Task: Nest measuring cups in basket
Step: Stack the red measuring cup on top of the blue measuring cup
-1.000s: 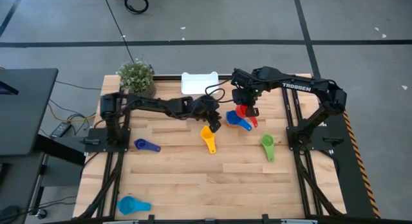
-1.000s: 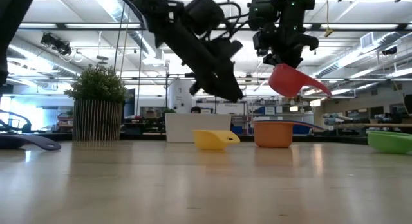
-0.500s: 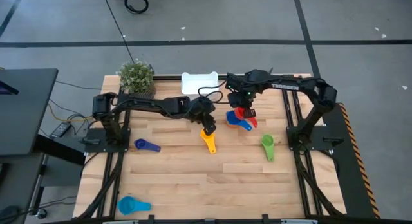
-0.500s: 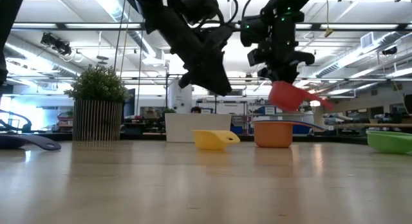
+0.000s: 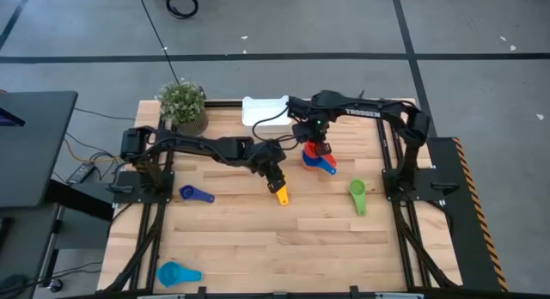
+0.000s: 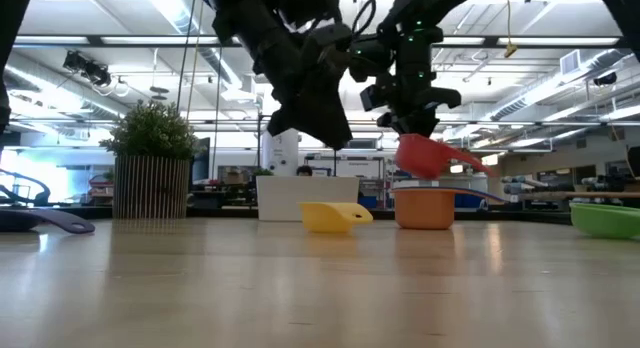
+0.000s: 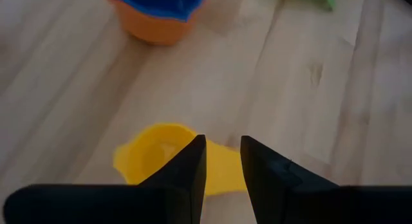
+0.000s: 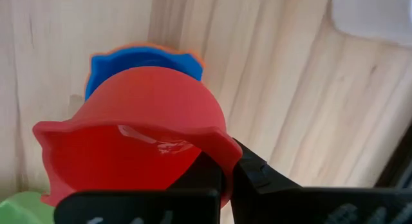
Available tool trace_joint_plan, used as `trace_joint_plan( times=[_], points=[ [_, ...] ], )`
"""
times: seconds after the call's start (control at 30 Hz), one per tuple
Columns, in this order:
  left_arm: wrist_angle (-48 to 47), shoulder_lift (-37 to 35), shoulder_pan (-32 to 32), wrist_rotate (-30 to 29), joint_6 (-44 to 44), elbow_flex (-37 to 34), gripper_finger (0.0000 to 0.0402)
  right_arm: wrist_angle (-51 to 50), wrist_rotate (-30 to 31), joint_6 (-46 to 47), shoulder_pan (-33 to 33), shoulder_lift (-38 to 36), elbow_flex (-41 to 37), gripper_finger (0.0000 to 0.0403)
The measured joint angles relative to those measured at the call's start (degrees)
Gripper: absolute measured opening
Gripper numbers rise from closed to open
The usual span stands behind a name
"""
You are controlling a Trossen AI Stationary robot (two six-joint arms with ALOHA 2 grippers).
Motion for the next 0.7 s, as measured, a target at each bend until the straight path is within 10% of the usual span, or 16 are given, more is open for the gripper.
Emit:
trace_joint_plan(
  times=[0.7],
  points=[
    [-17.1, -10.7, -5.1, 3.1, -8.5, 0.0, 0.0103, -3.4, -1.2, 0.0, 0.0, 2.0, 1.0, 0.001]
  ],
)
